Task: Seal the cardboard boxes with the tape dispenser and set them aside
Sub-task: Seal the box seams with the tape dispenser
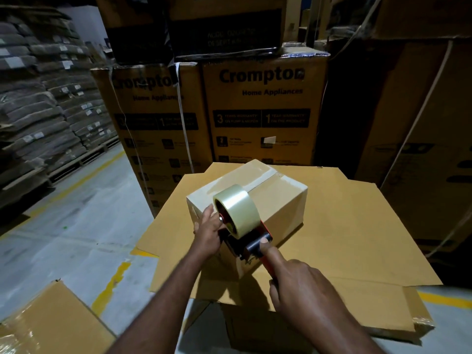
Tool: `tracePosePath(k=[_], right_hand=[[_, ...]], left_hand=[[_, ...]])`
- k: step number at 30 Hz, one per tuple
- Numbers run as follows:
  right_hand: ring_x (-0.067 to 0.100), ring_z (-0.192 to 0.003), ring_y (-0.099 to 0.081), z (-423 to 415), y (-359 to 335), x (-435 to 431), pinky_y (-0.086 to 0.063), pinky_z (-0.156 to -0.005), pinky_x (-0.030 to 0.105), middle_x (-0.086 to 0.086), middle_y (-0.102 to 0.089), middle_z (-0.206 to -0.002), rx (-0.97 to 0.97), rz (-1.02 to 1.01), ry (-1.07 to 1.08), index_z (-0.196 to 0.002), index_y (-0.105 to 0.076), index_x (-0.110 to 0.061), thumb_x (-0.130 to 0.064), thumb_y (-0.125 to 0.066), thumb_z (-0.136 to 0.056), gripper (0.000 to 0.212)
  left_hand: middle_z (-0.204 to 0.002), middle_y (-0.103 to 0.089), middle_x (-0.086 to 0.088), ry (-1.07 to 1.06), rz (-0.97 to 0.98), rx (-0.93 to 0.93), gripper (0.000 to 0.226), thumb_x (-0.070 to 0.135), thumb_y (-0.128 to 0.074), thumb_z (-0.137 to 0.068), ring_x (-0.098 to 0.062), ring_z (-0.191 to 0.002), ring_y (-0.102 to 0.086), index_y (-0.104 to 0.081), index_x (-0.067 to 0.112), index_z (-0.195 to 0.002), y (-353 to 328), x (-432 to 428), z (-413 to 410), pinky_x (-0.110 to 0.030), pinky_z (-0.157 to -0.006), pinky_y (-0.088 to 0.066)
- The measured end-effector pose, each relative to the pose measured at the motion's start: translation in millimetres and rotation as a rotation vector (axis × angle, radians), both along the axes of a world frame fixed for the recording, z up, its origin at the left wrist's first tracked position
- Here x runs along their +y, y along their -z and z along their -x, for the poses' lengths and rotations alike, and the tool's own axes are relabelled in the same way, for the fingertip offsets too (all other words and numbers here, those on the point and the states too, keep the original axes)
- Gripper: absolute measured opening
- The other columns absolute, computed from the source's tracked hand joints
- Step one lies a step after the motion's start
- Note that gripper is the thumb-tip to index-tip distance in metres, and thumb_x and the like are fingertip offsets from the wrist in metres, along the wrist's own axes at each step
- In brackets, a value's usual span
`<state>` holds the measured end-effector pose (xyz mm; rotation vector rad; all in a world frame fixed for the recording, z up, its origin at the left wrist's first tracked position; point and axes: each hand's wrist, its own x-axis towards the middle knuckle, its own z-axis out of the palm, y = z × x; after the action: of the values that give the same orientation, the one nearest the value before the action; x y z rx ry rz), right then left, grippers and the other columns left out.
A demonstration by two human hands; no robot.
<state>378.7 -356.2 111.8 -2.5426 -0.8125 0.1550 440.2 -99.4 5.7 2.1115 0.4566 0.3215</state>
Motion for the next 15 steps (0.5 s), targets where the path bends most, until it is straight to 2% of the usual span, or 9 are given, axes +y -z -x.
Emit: tracePosePath(k=[1, 2, 3, 5, 9, 12, 15], right_hand=[[0.006, -0.074, -0.057, 1, 1, 0, -0.056, -0.070, 0.029, -0.005, -0.057, -0.086, -0.002, 0.001, -0.004, -0.147, 0.002, -0.053, -0.026, -0.046, -0.101, 0.073], [0.006, -0.071, -0.057, 1, 2, 0, -0.056, -0.068, 0.028, -0.006, -0.057, -0.083, -0.005, -0.002, -0.006, -0.147, 0.002, -0.053, -0.025, -0.046, -0.101, 0.073], [0.005, -0.069, -0.057, 1, 2, -1, -0.055, -0.065, 0.026, -0.006, -0.056, -0.081, -0.009, -0.009, -0.006, -0.147, 0.001, -0.053, -0.025, -0.047, -0.101, 0.072], [0.004, -0.067, -0.055, 0, 3, -5, -0.052, -0.061, 0.022, -0.008, -0.055, -0.079, -0.012, -0.020, -0.009, -0.146, 0.001, -0.052, -0.026, -0.048, -0.101, 0.072], [0.005, -0.069, -0.056, 2, 9, -14, -0.049, -0.060, 0.021, -0.007, -0.056, -0.083, -0.010, -0.024, -0.016, -0.144, 0.005, -0.052, -0.027, -0.049, -0.100, 0.075], [0.006, -0.074, -0.057, 6, 16, -22, -0.053, -0.068, 0.026, -0.006, -0.059, -0.090, 0.003, 0.000, -0.015, -0.142, 0.010, -0.054, -0.027, -0.049, -0.100, 0.078], [0.008, -0.082, -0.058, 9, 25, -30, -0.053, -0.075, 0.027, -0.005, -0.060, -0.100, 0.044, 0.000, 0.010, -0.143, 0.012, -0.056, -0.031, -0.050, -0.100, 0.079]], left_hand=[[-0.165, -0.026, -0.001, 0.034, -0.004, 0.012, 0.042, 0.043, -0.053, -0.098, -0.039, -0.150, -0.021, -0.044, 0.081, -0.113, -4, -1, 1, -0.068, -0.116, -0.025], [-0.168, -0.019, -0.001, 0.059, -0.053, 0.046, 0.040, 0.038, -0.052, -0.102, -0.035, -0.153, -0.012, -0.046, 0.073, -0.120, -14, -3, 3, -0.067, -0.120, -0.013], [-0.169, -0.013, 0.001, 0.081, -0.123, 0.079, 0.037, 0.035, -0.050, -0.105, -0.030, -0.154, -0.005, -0.049, 0.060, -0.132, -19, -2, 4, -0.064, -0.122, -0.003], [-0.169, -0.011, 0.004, 0.146, -0.226, 0.123, 0.035, 0.033, -0.045, -0.107, -0.021, -0.155, 0.001, -0.056, 0.037, -0.141, -26, -2, 3, -0.061, -0.122, 0.007], [-0.170, -0.011, 0.005, 0.206, -0.241, 0.204, 0.050, 0.045, -0.051, -0.103, -0.018, -0.155, 0.004, -0.042, 0.036, -0.152, -38, -4, 9, -0.064, -0.119, 0.010], [-0.170, -0.009, 0.007, 0.247, -0.334, 0.265, 0.083, 0.068, -0.057, -0.083, -0.021, -0.156, 0.007, -0.033, 0.037, -0.156, -41, -4, 6, -0.070, -0.117, 0.009], [-0.169, -0.006, 0.012, 0.277, -0.420, 0.327, 0.092, 0.071, -0.054, -0.074, -0.021, -0.155, 0.010, -0.027, 0.042, -0.157, -34, 3, 1, -0.075, -0.113, 0.007]])
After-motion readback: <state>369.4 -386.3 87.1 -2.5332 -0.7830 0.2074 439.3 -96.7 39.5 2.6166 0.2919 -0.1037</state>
